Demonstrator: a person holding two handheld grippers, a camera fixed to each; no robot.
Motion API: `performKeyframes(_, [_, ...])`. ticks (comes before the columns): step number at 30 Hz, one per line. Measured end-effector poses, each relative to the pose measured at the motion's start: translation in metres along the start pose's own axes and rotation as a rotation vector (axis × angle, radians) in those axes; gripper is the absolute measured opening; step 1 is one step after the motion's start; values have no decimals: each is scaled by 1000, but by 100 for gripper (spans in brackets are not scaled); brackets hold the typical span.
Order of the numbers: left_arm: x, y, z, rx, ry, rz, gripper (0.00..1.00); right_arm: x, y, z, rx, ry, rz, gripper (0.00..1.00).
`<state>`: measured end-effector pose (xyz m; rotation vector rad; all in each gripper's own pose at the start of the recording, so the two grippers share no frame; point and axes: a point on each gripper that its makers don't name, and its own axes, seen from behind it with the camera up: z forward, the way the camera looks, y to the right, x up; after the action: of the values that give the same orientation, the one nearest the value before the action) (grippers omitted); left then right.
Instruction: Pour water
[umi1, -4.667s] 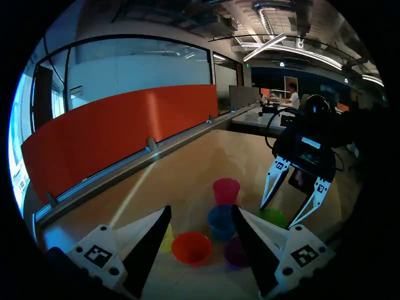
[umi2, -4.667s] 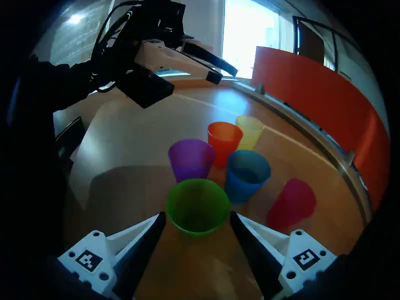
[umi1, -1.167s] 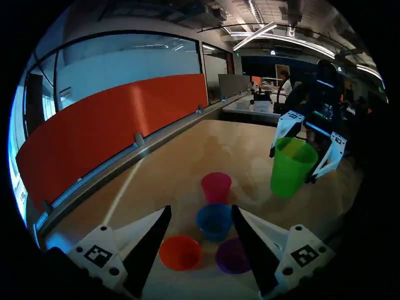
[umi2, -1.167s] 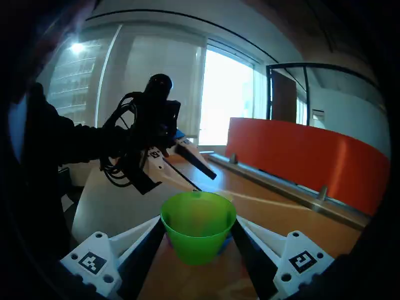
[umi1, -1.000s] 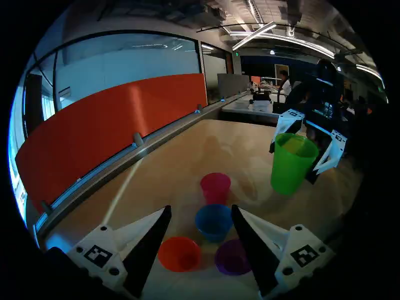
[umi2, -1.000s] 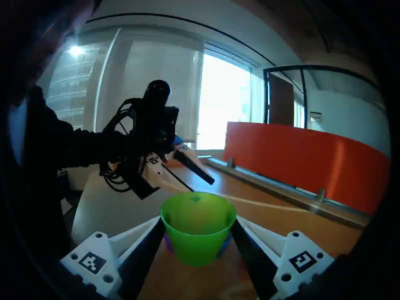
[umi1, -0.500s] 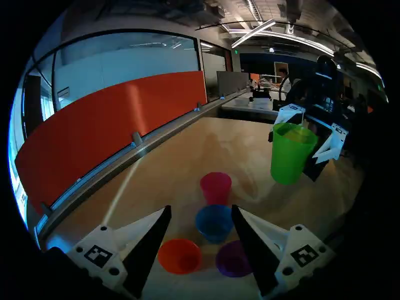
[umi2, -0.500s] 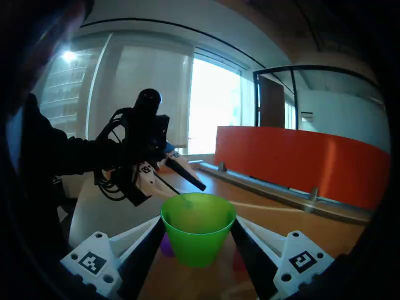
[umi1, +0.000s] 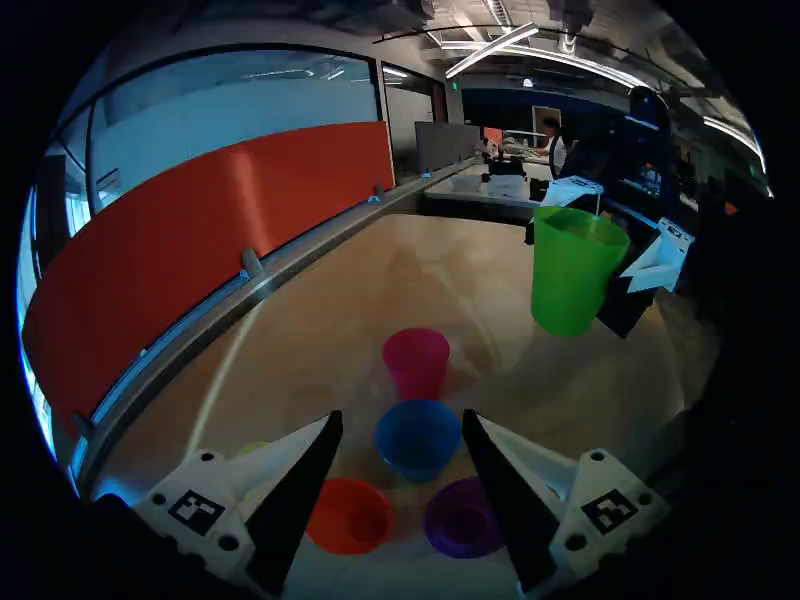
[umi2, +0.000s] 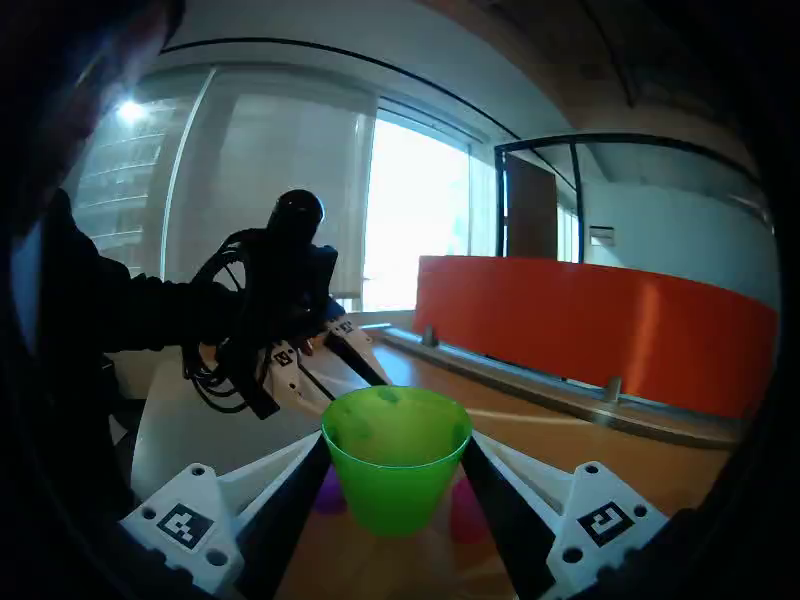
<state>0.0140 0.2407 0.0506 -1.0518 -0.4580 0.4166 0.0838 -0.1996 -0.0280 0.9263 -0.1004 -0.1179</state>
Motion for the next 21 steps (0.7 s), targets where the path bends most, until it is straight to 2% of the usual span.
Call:
performKeyframes(9, [-14,9,14,-50,-66,17,88,0,4,-3,-4,-2,-3,91])
performKeyframes(21, [-34,10,35,-65,-154,7,88,-2,6,-6,4,-7,-5,91])
